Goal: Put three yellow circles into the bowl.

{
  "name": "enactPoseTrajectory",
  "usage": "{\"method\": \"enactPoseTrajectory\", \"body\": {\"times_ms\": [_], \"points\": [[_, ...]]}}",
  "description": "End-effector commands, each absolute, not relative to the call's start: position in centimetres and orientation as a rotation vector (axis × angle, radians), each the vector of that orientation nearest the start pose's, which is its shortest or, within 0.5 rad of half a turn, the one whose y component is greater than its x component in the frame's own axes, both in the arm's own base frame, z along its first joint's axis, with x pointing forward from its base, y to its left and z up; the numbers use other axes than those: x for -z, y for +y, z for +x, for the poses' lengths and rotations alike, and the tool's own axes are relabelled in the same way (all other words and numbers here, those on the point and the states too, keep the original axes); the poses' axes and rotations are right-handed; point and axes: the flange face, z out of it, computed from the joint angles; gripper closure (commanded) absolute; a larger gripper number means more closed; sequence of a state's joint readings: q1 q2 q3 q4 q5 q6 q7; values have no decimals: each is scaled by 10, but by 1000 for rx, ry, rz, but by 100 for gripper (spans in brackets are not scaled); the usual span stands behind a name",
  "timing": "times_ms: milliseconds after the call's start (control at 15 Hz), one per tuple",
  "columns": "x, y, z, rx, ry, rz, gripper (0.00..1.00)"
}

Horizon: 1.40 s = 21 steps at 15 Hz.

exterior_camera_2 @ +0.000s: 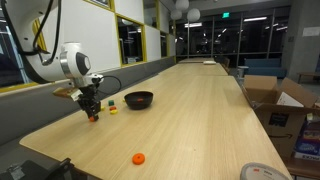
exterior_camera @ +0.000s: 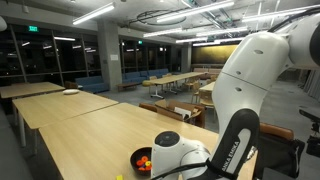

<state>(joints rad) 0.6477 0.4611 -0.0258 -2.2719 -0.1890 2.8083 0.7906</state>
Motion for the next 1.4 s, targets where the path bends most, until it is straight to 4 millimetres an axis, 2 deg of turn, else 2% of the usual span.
{"method": "enactPoseTrajectory", "body": {"times_ms": [0,333,600,1067,1333], "points": [[-195,309,431,208,25,-3149,76],[-249,286,461,374,87,-3120,76],[-273,268,486,499,65,-3105,76],[-280,219,537,563,147,-3110,76],[-274,205,557,560,180,-3118,76]]}}
